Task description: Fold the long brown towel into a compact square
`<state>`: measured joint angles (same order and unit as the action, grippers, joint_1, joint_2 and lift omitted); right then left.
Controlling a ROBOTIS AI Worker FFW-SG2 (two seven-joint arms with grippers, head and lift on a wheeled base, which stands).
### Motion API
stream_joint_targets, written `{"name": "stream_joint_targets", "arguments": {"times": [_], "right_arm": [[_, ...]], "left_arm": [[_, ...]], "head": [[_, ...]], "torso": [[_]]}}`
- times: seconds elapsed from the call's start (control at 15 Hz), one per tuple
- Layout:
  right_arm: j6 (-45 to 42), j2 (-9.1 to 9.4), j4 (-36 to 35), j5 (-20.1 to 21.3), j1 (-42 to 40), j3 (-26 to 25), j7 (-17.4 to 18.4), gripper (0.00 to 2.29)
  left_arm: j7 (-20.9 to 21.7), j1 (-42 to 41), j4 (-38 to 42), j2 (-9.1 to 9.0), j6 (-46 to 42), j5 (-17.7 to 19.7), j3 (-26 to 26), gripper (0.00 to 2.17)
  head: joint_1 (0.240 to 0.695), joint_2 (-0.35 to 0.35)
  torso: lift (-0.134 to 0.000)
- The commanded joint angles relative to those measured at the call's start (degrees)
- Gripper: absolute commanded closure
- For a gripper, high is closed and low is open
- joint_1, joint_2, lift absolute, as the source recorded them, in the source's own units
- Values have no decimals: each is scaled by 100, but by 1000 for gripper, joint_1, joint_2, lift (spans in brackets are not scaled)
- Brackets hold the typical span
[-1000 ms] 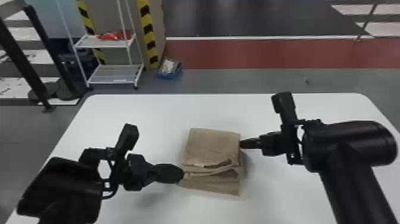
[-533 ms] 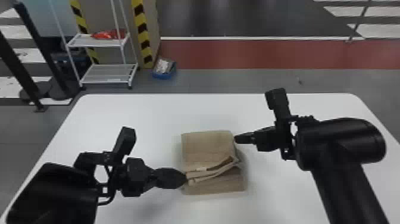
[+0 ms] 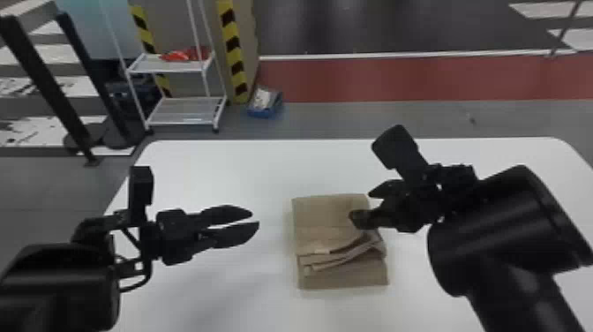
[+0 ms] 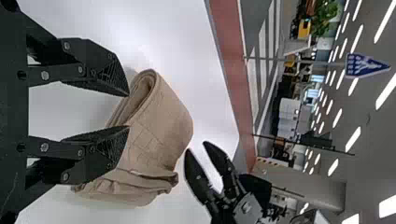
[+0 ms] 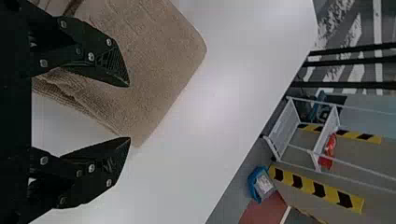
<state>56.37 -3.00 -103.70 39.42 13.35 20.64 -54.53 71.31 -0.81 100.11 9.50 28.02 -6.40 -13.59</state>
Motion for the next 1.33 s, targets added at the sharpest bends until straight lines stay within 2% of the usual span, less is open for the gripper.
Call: {"name": "stream_joint_targets", "arguments": {"times": [0.0, 0.2, 0.4, 0.53, 0.67, 0.8, 0.93, 1.27], "right_arm": [[-87, -464, -18, 584, 53, 749, -365, 107], [-174, -798, -229, 496, 141, 828, -945, 130], [-104, -1080, -590, -22, 255, 757, -1332, 137], [-122, -1405, -713, -92, 326, 968, -1587, 151], [-122, -1730, -695, -92, 405, 1223, -1657, 151], [-192, -1915, -669, -84, 484, 1443, -1789, 157], [-192, -2029, -572, -84, 660, 1707, -1798, 178], [-262, -2064, -405, 22, 906, 2216, -1587, 178]], "left_arm": [[-100, -183, 149, 8, 42, 341, -407, 22], [-214, -236, 131, 52, 42, 437, -566, 33], [-302, -253, 87, 26, 42, 429, -539, 33], [-329, -262, 87, -44, 42, 402, -522, 36], [-373, -315, 122, -159, 60, 306, -504, 36], [-390, -385, 158, -247, 77, 270, -504, 36], [-443, -394, 158, -308, 77, 218, -495, 36], [-522, -394, 158, -449, 77, 103, -434, 36]], "head": [[695, 135], [695, 191], [695, 204], [695, 212], [695, 209], [695, 196], [695, 180], [695, 174]], "torso": [[-124], [-124], [-124], [-124], [-124], [-124], [-124], [-124]]}}
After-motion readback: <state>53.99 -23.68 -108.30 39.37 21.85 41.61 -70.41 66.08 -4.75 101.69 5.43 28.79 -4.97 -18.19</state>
